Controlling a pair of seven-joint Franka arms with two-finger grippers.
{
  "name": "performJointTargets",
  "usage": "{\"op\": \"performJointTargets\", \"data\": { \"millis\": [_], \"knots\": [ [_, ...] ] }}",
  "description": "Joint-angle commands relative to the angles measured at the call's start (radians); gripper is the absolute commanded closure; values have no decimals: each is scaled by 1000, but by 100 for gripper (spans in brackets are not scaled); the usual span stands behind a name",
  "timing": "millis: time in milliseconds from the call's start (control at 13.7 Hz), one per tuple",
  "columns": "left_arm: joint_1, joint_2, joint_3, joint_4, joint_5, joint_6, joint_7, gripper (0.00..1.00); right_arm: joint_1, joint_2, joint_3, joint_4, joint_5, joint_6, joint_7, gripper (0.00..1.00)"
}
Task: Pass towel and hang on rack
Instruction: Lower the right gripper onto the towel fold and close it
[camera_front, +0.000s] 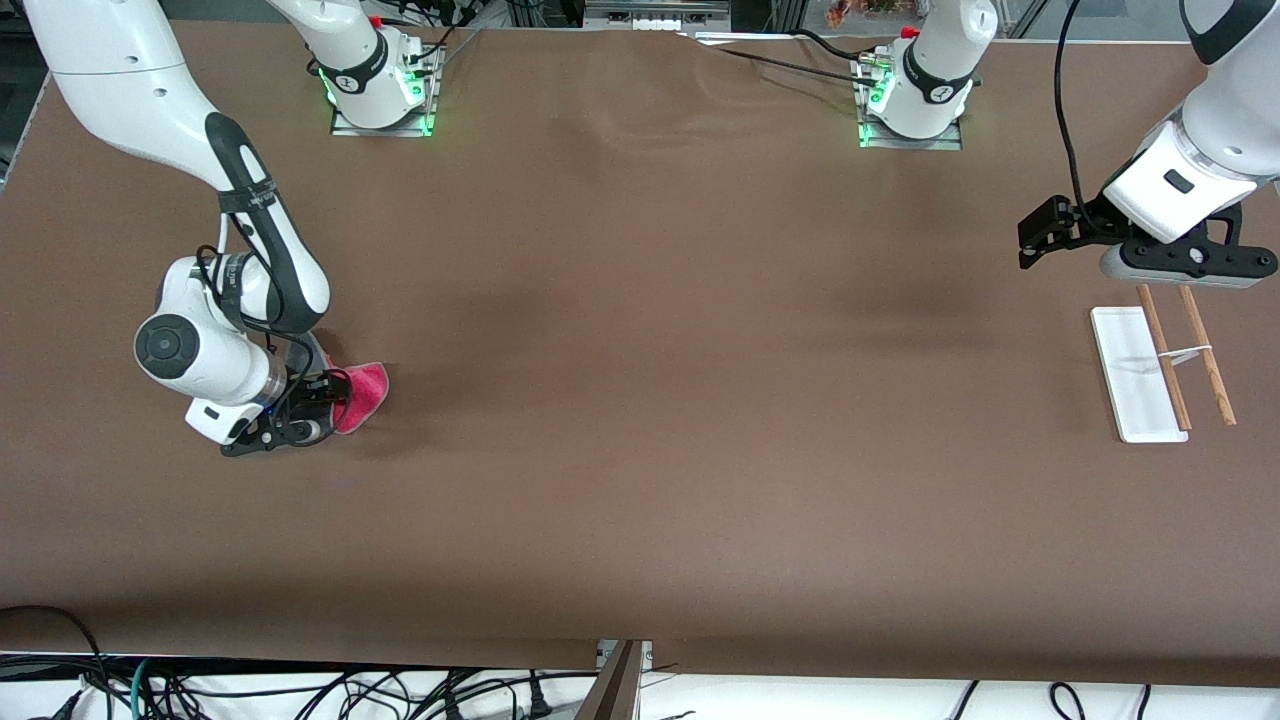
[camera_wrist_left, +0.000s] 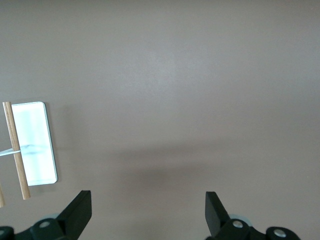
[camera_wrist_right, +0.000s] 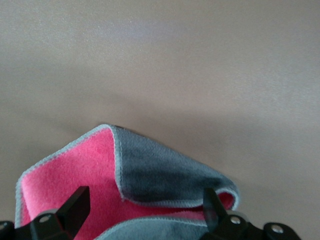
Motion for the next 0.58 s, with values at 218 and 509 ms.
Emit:
{"op": "performJointTargets", "data": {
  "millis": [218, 509],
  "knots": [
    [6, -6, -3, 1, 5, -10, 20, 0, -7, -43, -2, -39, -9, -10, -19, 0],
    [6, -6, -3, 1, 5, -10, 20, 0, -6, -43, -9, -37, -9, -44, -19, 0]
  ]
}}
